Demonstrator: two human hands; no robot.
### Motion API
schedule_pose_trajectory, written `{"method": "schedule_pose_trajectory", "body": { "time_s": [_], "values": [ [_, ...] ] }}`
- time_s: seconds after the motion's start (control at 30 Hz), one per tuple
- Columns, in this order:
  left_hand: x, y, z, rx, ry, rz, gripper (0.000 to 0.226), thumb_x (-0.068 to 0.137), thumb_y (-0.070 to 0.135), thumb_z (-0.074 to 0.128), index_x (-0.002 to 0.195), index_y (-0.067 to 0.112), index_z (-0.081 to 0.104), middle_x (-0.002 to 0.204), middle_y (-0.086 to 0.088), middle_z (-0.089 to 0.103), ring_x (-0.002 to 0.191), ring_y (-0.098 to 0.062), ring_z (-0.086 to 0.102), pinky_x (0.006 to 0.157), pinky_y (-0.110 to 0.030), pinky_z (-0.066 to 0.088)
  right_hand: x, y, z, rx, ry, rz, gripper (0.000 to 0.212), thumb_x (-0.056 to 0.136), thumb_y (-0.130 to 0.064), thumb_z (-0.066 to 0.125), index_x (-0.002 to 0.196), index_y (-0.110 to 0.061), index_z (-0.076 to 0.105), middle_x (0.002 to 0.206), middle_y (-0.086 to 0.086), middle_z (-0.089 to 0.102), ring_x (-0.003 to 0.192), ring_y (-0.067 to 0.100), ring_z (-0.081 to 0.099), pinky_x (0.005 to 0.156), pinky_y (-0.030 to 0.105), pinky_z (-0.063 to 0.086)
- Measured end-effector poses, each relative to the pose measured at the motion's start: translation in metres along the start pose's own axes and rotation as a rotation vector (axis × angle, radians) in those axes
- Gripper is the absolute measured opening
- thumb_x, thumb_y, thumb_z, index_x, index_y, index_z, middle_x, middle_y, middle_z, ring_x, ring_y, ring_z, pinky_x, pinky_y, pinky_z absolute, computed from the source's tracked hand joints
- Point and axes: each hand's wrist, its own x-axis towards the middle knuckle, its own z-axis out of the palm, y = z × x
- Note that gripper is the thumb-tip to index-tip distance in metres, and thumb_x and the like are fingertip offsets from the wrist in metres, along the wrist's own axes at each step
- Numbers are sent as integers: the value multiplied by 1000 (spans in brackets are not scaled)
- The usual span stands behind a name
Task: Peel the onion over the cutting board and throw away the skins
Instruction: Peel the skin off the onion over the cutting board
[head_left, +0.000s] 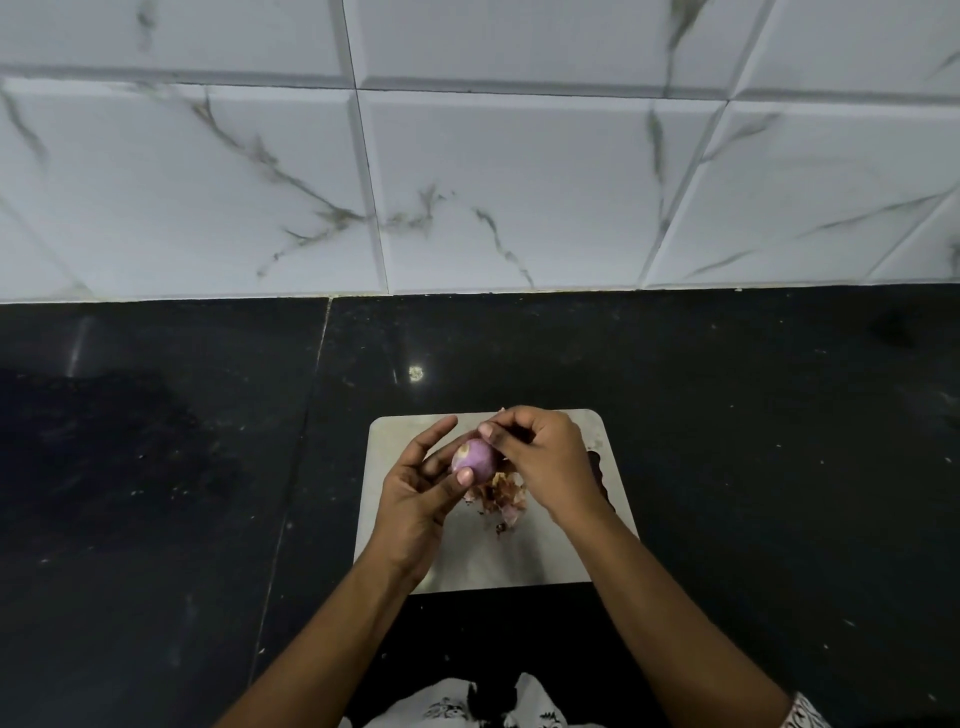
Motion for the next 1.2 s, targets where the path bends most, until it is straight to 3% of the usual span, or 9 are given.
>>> {"method": "schedule_pose_trajectory", "body": {
  "time_s": [0.1, 0.17, 0.27, 0.43, 0.67, 0.77, 0.9, 1.1, 1.2],
  "values": [
    [1, 2, 1, -14, -4, 2, 81, 42, 30, 94, 116, 21, 63, 109, -15, 71, 97, -22, 69, 74, -24, 55, -2, -2, -5, 83, -1, 32, 12, 89, -13, 59, 89, -20, 68, 90, -3, 68, 83, 17, 68, 71, 33, 59],
    [3, 4, 0, -19, 0, 0, 77, 42, 33, 94, 113, 20, 65, 106, -15, 71, 95, -21, 69, 74, -24, 56, -5, -4, -12, 75, -49, -85, 18, 90, -12, 56, 99, -25, 65, 99, -8, 65, 89, 15, 66, 70, 28, 58],
    [6, 6, -1, 14, -10, 1, 66, 47, 42, 91, 105, 16, 72, 109, -15, 70, 97, -23, 68, 75, -26, 56, -7, -8, -21, -66, -209, -318, 27, 84, -15, 65, 107, -29, 61, 111, -10, 53, 97, 7, 59, 68, 18, 53],
    [7, 8, -4, 43, -36, -11, 62, 51, 46, 88, 102, 14, 74, 107, -14, 71, 96, -23, 69, 75, -26, 56, 1, -14, -27, -329, -338, -423, 32, 80, -16, 70, 108, -28, 61, 111, -15, 46, 98, 5, 54, 70, 20, 54],
    [9, 13, -1, 20, -8, 13, 62, 42, 48, 91, 94, 17, 77, 97, -8, 74, 87, -17, 71, 70, -23, 56, -1, -10, -19, -337, -200, -536, 11, 78, -15, 70, 88, -16, 64, 103, -18, 49, 97, 1, 54, 75, 16, 52],
    [9, 13, -2, 25, -3, 19, 60, 43, 49, 90, 94, 19, 77, 98, -8, 74, 88, -18, 71, 71, -24, 56, -2, -11, -19, -330, -199, -503, 21, 79, -17, 70, 97, -20, 59, 102, -23, 46, 94, -4, 54, 73, 10, 49],
    [9, 14, -2, 12, -3, 15, 63, 43, 48, 90, 96, 17, 76, 99, -10, 73, 91, -20, 70, 72, -25, 56, 0, -12, -17, -425, -202, -565, 29, 83, -17, 66, 110, -23, 61, 109, -14, 47, 94, -8, 51, 74, 10, 50],
    [10, 18, 2, -71, -6, 8, 65, 38, 45, 92, 94, 16, 76, 98, -8, 74, 88, -17, 71, 70, -21, 56, -10, -1, -5, -229, 46, -633, 13, 81, -16, 66, 93, -11, 71, 101, -4, 62, 96, 0, 59, 78, 13, 50],
    [10, 16, 4, -89, 9, 12, 65, 39, 43, 93, 96, 17, 76, 103, -9, 73, 93, -18, 70, 73, -21, 56, -12, 2, -3, -87, 120, -560, 10, 77, -9, 71, 87, -7, 71, 92, -2, 67, 90, 6, 64, 76, 22, 54]
  ]
}}
